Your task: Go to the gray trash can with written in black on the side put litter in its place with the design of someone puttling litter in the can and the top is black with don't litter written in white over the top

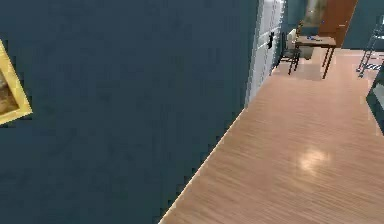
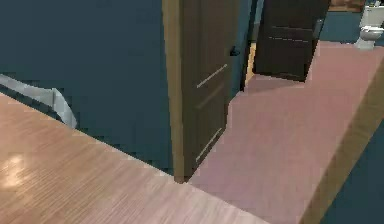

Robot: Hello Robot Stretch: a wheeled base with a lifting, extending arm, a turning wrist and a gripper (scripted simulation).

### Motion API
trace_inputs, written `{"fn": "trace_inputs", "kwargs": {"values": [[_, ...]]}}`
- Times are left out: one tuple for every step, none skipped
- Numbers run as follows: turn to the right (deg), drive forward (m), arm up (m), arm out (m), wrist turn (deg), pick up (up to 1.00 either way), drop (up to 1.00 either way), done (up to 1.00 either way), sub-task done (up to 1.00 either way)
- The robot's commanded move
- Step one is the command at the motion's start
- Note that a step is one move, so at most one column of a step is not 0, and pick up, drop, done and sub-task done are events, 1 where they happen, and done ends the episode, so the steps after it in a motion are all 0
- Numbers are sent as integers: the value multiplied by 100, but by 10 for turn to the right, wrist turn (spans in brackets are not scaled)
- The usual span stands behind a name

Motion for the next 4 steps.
{"fn": "trace_inputs", "kwargs": {"values": [[360,0,0,0,0,0,0,0,0],[0,100,0,0,0,0,0,0,0],[0,100,0,0,0,0,0,0,0],[0,100,0,0,0,0,0,0,0]]}}
